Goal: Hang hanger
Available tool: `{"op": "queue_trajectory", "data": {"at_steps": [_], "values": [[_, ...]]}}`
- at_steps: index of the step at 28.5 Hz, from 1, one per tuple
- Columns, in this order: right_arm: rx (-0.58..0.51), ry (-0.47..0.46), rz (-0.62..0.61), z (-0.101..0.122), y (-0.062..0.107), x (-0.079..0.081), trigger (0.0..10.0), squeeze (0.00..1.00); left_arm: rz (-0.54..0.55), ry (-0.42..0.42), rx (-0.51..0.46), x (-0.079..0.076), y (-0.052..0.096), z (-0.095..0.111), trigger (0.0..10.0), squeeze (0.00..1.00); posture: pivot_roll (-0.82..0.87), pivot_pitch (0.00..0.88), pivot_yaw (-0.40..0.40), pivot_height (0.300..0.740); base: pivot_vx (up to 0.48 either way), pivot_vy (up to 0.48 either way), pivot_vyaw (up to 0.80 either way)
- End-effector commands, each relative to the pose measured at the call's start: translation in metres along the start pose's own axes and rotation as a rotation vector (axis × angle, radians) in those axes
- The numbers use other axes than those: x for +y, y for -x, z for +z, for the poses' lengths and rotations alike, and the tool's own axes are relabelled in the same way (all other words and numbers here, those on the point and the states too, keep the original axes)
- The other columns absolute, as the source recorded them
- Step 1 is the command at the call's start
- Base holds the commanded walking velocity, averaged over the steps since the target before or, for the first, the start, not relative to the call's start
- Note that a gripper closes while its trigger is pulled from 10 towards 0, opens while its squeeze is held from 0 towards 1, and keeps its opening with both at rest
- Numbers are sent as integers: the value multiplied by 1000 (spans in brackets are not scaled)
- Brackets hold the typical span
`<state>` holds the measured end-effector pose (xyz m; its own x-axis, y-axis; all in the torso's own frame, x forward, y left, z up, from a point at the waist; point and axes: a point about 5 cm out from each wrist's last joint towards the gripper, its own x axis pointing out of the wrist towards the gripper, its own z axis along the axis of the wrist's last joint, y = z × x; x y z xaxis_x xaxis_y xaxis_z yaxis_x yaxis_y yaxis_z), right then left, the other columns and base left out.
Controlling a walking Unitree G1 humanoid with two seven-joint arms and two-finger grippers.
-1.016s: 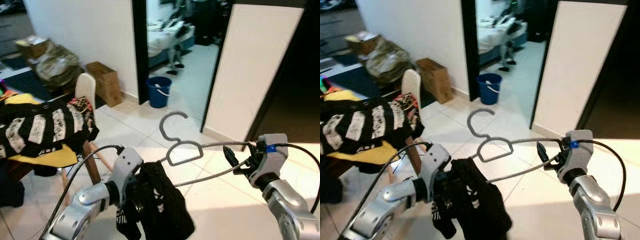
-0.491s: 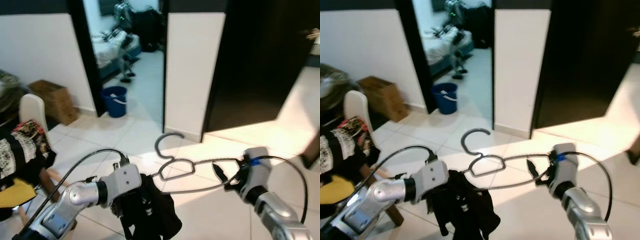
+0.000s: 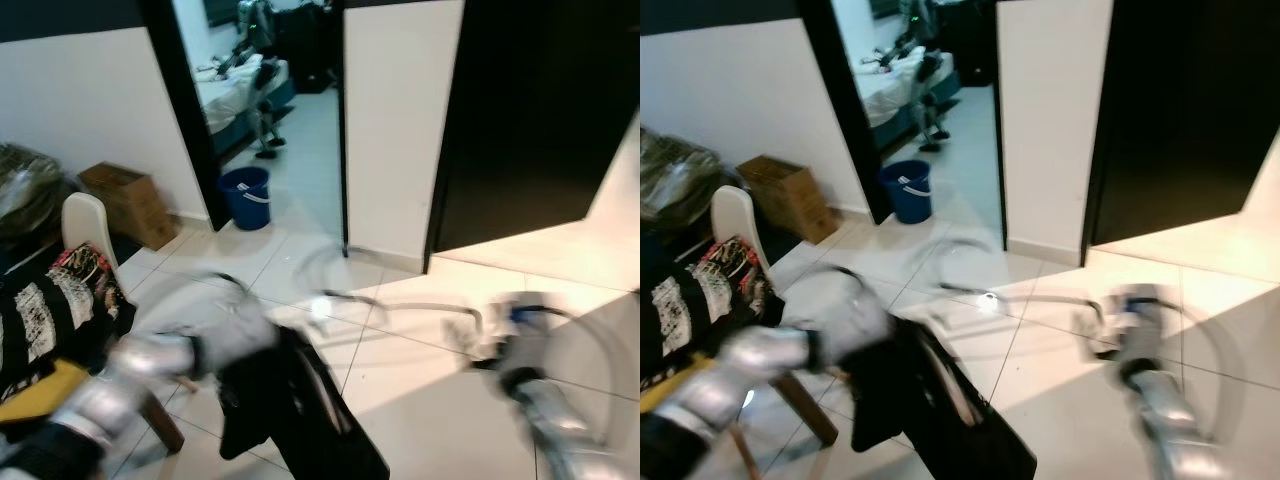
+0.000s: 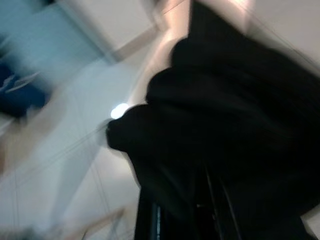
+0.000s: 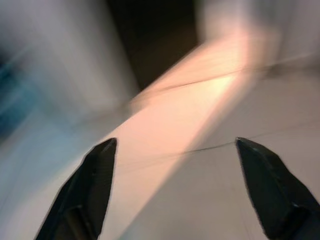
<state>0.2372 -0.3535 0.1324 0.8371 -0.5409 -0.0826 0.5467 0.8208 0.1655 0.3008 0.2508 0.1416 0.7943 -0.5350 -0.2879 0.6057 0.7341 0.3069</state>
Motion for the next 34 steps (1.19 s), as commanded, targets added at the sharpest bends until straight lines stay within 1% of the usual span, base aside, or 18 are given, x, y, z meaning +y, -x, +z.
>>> {"op": "queue_trajectory", "data": {"at_steps": [1, 5, 9, 10, 11, 12, 13, 15, 17, 19, 20, 23, 24, 26, 27, 29, 30, 34], "values": [[-11, -116, -1, -8, -2, 10, 10000, 0, -40, 102, -126, -6, -4, 12, 10000, 0, -77, 0, 90, 740, 0, 0, -800], [-93, -176, 14, 6, -10, 11, 10000, 0, -52, 184, -216, -3, 8, 16, 10000, 0, -54, 0, 73, 740, 0, 0, -800], [-121, -193, 66, 15, -14, 18, 10000, 0, -30, 211, -232, -1, 13, 14, 10000, 0, -49, 0, 65, 740, 0, 0, -800], [-104, -133, 95, 15, -16, 23, 10000, 0, -23, 204, -219, -1, 14, 11, 10000, 0, -46, 0, 61, 740, 0, 0, -800], [-104, -133, 95, 15, -16, 23, 10000, 0, -23, 204, -219, -1, 14, 11, 10000, 0, -46, 0, 61, 740, 0, 0, -800], [-66, 2, 109, 10, -17, 28, 10000, 0, -27, 211, -208, -4, 15, 8, 10000, 0, -41, 0, 56, 740, 0, 0, -800], [-66, 2, 109, 10, -17, 28, 10000, 0, -27, 211, -208, -4, 15, 8, 10000, 0, -41, 0, 56, 740, 0, 0, -800], [15, 122, 160, -5, -14, 38, 10000, 0, -41, 188, -130, -14, 12, -5, 10000, 0, -46, 0, 60, 740, 0, 0, -800], [43, 124, 202, -12, -10, 45, 10000, 0, -42, 188, -84, -18, 11, -13, 10000, 0, -47, 0, 60, 740, 0, 0, -800], [77, 98, 292, -22, -2, 56, 10000, 0, -37, 170, -10, -24, 11, -26, 10000, 0, -48, 0, 62, 740, 0, 0, -800], [98, 73, 387, -30, 8, 67, 10000, 0, -42, 148, 68, -31, 12, -39, 10000, 0, -52, 0, 62, 740, 0, 0, -800], [143, -30, 607, -47, 35, 91, 10000, 0, -100, 19, 247, -50, 18, -69, 10000, 0, -51, 0, 56, 740, 0, 0, -800], [162, -49, 667, -55, 45, 99, 10000, 0, -91, 27, 238, -53, 16, -71, 7804, 0, -55, 0, 56, 740, 0, 0, -800], [174, -56, 703, -61, 52, 103, 10000, 0, -80, 40, 224, -54, 15, -71, 7804, 0, -55, 0, 55, 740, 0, 0, -800], [206, -76, 739, -71, 61, 109, 10000, 0, -85, 41, 209, -57, 13, -70, 4745, 0, -55, 0, 53, 740, 0, 0, -800], [258, -66, 770, -85, 70, 114, 10000, 0, -99, 54, 183, -59, 11, -68, 4745, 0, -48, 0, 48, 740, 0, 0, -800], [271, -46, 774, -87, 69, 115, 10000, 0, -100, 75, 164, -60, 10, -68, 10000, 0, -55, 0, 52, 740, 0, 0, -800], [296, -20, 787, -87, 65, 111, 10000, 0, -44, 123, 110, -59, 8, -65, 10000, 0, -59, 0, 51, 740, 0, 0, -800]]}}
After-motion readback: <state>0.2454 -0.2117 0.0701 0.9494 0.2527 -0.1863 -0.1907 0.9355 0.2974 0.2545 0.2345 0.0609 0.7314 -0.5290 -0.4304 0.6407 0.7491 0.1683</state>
